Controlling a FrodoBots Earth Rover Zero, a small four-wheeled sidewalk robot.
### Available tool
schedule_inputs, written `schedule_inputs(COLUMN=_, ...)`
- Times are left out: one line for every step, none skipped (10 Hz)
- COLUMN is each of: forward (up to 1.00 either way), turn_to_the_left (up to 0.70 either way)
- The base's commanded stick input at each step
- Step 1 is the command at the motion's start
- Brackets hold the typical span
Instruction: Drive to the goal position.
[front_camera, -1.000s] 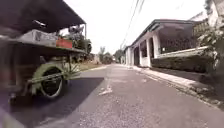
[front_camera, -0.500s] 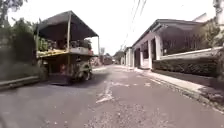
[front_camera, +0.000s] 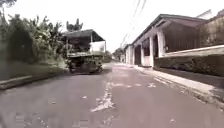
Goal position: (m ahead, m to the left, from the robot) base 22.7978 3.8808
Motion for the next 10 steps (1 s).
schedule_inputs(forward=0.70, turn_to_the_left=0.00)
schedule_inputs(forward=0.70, turn_to_the_left=0.00)
schedule_inputs(forward=0.70, turn_to_the_left=0.00)
schedule_inputs(forward=0.70, turn_to_the_left=0.00)
schedule_inputs(forward=0.70, turn_to_the_left=0.00)
schedule_inputs(forward=0.70, turn_to_the_left=0.00)
schedule_inputs(forward=0.70, turn_to_the_left=0.00)
schedule_inputs(forward=0.70, turn_to_the_left=0.00)
schedule_inputs(forward=0.70, turn_to_the_left=0.00)
schedule_inputs(forward=0.70, turn_to_the_left=0.00)
